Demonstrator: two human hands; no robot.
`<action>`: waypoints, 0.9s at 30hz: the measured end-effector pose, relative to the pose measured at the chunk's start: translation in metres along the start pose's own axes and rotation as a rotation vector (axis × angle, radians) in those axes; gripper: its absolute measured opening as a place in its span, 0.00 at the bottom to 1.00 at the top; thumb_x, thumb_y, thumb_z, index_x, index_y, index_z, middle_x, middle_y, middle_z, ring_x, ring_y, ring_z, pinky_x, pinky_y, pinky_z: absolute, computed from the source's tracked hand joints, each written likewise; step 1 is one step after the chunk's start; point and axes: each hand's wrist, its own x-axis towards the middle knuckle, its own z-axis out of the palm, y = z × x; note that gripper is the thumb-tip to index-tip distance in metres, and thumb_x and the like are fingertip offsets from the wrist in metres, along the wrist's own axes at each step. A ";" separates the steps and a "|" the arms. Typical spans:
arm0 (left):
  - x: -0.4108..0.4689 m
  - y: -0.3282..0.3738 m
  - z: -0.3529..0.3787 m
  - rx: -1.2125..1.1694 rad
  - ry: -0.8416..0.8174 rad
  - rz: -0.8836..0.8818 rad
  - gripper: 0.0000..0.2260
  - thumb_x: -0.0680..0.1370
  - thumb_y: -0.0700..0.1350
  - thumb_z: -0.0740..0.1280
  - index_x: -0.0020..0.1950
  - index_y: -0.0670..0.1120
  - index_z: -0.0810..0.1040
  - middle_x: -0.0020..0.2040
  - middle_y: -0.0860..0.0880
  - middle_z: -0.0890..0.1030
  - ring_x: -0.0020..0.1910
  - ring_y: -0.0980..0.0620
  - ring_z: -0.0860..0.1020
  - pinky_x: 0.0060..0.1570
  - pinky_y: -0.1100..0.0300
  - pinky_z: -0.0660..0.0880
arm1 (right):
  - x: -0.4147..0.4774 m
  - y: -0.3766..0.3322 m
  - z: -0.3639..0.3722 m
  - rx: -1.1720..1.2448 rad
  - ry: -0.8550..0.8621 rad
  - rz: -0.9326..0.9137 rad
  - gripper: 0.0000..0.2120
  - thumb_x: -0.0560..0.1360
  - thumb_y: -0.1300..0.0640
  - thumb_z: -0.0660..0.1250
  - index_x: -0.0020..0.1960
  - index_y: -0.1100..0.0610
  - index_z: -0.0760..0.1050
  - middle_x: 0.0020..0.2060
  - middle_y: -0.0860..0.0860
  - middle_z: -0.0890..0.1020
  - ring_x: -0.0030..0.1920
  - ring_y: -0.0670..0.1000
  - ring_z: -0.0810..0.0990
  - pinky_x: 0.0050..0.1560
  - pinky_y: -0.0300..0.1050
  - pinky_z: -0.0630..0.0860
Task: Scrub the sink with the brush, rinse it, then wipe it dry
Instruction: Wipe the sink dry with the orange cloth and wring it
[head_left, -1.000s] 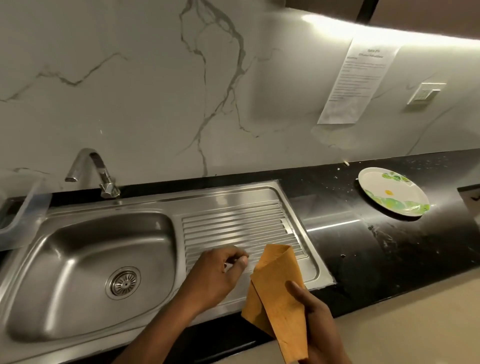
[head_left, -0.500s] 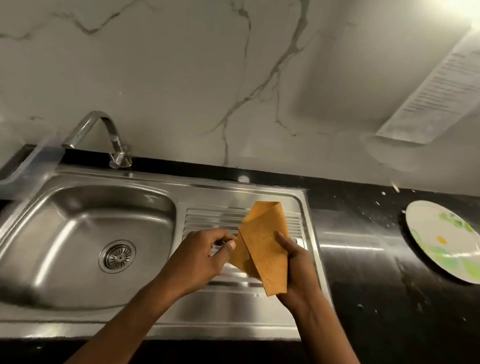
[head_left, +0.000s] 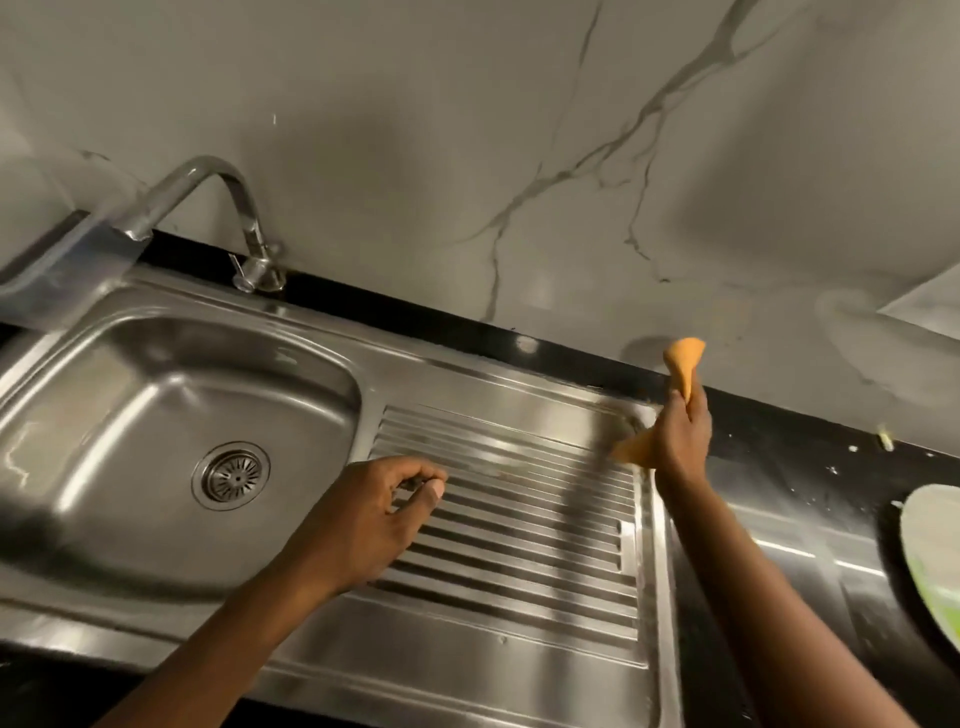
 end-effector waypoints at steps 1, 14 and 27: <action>0.003 -0.005 -0.003 0.006 0.000 -0.002 0.10 0.82 0.54 0.68 0.61 0.57 0.84 0.54 0.65 0.84 0.56 0.67 0.80 0.59 0.63 0.79 | 0.021 0.013 0.006 -0.139 -0.016 -0.045 0.24 0.86 0.51 0.56 0.82 0.48 0.63 0.70 0.53 0.75 0.69 0.57 0.74 0.70 0.54 0.69; 0.008 -0.055 -0.059 0.018 -0.053 -0.071 0.08 0.81 0.52 0.68 0.57 0.59 0.84 0.53 0.70 0.83 0.57 0.69 0.80 0.58 0.67 0.74 | -0.008 0.041 0.184 -0.802 -0.158 -0.184 0.29 0.87 0.46 0.45 0.86 0.51 0.44 0.85 0.55 0.43 0.84 0.61 0.40 0.81 0.64 0.39; -0.009 -0.066 -0.080 0.073 -0.017 -0.107 0.07 0.81 0.48 0.69 0.53 0.61 0.84 0.50 0.70 0.83 0.55 0.69 0.80 0.56 0.66 0.74 | -0.101 -0.028 0.305 -0.576 -0.808 -0.504 0.26 0.87 0.46 0.47 0.85 0.46 0.52 0.85 0.49 0.47 0.83 0.50 0.38 0.81 0.60 0.37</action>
